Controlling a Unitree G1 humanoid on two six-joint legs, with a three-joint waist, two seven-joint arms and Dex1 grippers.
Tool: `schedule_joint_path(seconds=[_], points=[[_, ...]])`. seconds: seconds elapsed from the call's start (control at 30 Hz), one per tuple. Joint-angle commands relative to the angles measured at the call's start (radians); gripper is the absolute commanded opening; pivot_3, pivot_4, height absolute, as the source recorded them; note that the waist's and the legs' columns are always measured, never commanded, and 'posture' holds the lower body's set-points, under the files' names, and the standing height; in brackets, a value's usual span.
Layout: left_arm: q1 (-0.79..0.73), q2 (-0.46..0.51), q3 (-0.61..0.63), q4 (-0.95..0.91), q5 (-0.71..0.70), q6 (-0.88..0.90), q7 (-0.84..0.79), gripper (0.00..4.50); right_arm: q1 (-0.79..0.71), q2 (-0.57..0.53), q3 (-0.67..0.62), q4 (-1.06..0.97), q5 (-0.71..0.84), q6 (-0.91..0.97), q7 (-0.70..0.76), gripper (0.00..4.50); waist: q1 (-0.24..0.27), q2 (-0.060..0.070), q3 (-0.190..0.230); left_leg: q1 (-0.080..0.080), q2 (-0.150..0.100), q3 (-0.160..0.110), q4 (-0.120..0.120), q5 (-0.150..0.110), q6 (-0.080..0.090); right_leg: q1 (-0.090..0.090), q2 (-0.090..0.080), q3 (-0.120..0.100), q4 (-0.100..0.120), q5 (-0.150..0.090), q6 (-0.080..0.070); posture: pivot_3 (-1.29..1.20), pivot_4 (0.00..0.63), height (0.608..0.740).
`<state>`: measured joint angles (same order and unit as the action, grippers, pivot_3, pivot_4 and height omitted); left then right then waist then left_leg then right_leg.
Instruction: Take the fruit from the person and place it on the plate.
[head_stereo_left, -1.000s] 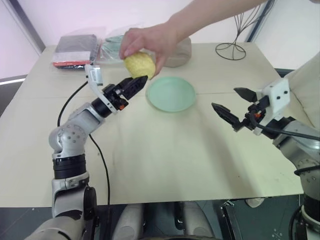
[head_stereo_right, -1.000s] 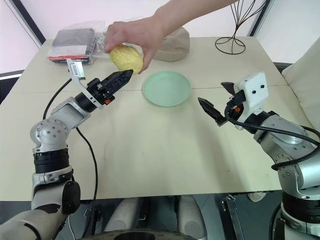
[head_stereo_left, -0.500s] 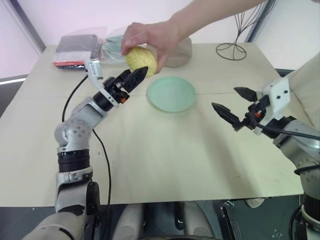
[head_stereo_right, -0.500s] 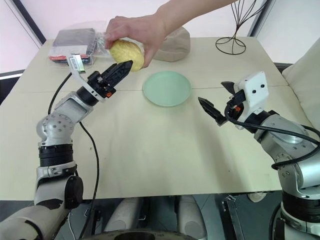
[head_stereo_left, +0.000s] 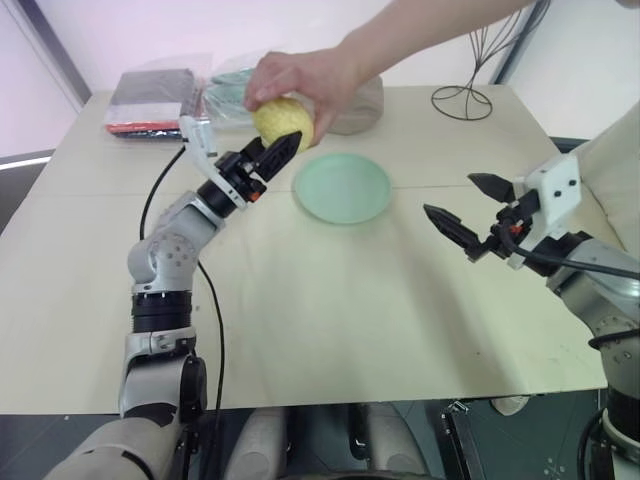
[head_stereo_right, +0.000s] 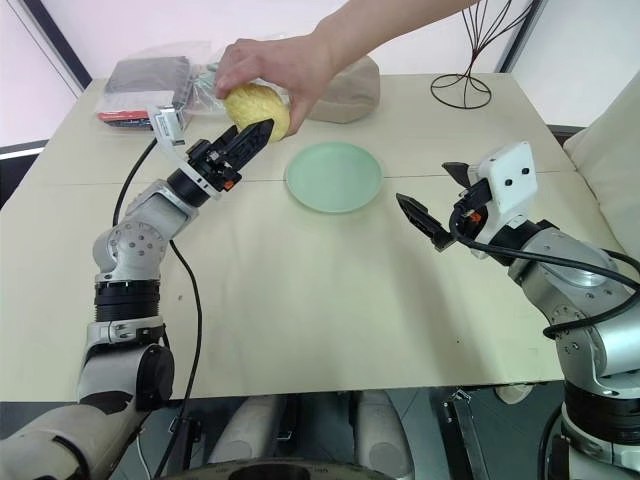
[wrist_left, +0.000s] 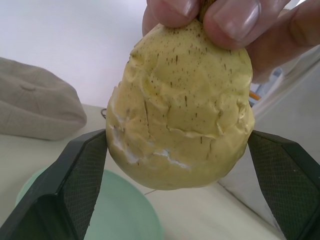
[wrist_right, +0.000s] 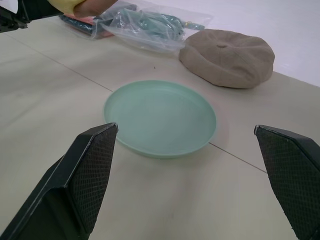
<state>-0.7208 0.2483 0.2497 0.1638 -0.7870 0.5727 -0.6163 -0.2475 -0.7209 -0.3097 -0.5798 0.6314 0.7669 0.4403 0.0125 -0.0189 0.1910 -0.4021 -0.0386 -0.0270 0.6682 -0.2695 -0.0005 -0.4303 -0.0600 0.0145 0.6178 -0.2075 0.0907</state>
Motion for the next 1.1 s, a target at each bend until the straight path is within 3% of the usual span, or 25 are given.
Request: schedule_joint_path(seconds=[0.03,0.2,0.57,0.87,1.0,1.1], points=[[-0.034,-0.005,0.011,-0.036,-0.006,-0.02,0.008,4.48,-0.013,-0.007,-0.027,-0.022,0.0,-0.018,-0.003,4.5,0.0,0.0,0.0,0.0,0.0,0.0,0.0,0.0,0.0,0.0,0.0,0.0,0.0,0.0,0.0,0.0,0.15,0.74],[-0.044,-0.016,0.006,-0.044,-0.004,-0.019,0.023,3.26,-0.01,-0.007,-0.029,-0.024,0.001,-0.016,-0.004,4.5,0.0,0.0,0.0,0.0,0.0,0.0,0.0,0.0,0.0,0.0,0.0,0.0,0.0,0.0,0.0,0.0,0.15,0.74],[-0.04,-0.005,-0.005,-0.08,-0.014,0.02,0.029,3.26,-0.009,-0.007,-0.029,-0.031,0.004,-0.009,-0.009,4.5,0.0,0.0,0.0,0.0,0.0,0.0,0.0,0.0,0.0,0.0,0.0,0.0,0.0,0.0,0.0,0.0,0.15,0.74],[0.023,0.11,-0.042,-0.124,0.027,0.083,-0.024,3.26,-0.005,-0.003,-0.026,-0.035,0.005,-0.008,-0.013,4.5,-0.002,0.0,0.0,0.0,0.0,0.0,0.0,0.0,0.0,0.0,0.001,0.0,0.0,0.0,0.0,0.0,0.15,0.74],[-0.037,0.171,-0.136,0.026,0.189,-0.002,-0.068,3.26,-0.005,-0.001,-0.018,-0.037,0.005,-0.009,-0.014,4.5,0.003,0.0,0.0,0.0,0.0,0.0,0.0,0.0,0.0,0.0,0.001,0.0,0.0,0.0,0.0,0.0,0.15,0.74],[-0.175,0.186,-0.197,0.255,0.309,-0.108,-0.126,3.26,-0.01,0.002,-0.005,-0.039,0.004,-0.011,-0.014,4.5,0.004,0.0,0.0,0.0,0.0,-0.001,0.0,0.0,0.0,0.001,0.001,-0.001,-0.001,0.0,0.0,0.0,0.15,0.74]])
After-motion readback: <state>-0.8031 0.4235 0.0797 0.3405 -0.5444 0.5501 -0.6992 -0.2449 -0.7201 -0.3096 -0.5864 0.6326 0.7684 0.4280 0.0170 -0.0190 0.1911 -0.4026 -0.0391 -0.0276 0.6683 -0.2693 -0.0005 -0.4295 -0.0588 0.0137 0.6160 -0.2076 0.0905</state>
